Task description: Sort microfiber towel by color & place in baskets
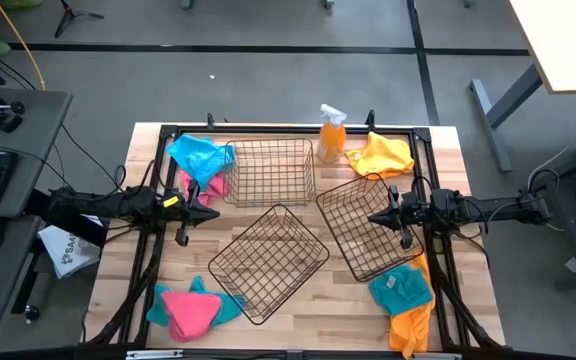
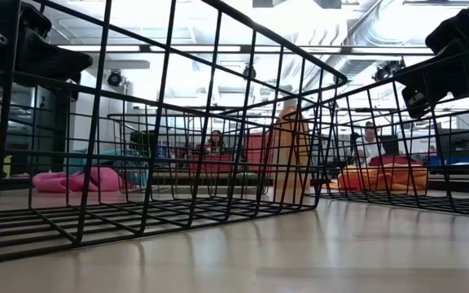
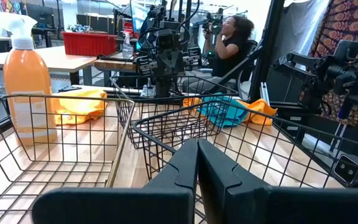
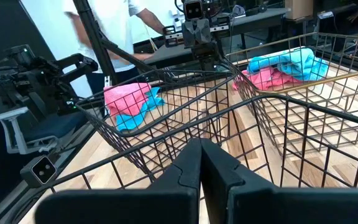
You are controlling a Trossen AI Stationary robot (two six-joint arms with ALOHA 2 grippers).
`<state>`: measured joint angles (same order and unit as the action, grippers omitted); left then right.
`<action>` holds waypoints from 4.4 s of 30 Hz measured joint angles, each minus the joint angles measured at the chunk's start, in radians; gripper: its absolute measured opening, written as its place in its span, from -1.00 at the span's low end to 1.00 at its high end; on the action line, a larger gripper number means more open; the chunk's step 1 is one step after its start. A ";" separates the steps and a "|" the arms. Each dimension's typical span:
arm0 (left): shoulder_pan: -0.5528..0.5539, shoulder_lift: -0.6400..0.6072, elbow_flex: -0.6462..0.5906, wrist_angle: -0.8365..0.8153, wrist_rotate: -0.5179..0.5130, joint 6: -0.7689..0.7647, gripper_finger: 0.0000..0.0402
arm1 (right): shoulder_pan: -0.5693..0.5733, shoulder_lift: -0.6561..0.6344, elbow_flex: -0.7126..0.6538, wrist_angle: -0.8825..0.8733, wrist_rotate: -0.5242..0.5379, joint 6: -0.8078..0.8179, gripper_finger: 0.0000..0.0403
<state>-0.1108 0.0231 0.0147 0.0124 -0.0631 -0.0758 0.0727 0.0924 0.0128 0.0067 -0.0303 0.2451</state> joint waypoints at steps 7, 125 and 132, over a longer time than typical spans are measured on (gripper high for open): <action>0.000 0.000 0.000 0.000 0.000 0.000 -1.00 | 0.000 0.000 0.000 0.000 0.000 0.000 -1.00; 0.000 0.000 0.000 0.000 0.000 0.000 -1.00 | -1.231 1.147 0.827 -0.546 -0.139 0.172 -0.21; 0.000 0.000 0.000 0.000 0.000 0.000 -1.00 | -1.192 1.248 0.836 -0.584 -0.034 0.146 0.18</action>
<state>-0.1109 0.0232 0.0147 0.0124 -0.0628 -0.0761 -1.1196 1.3401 0.8484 -0.5776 -0.0645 0.3907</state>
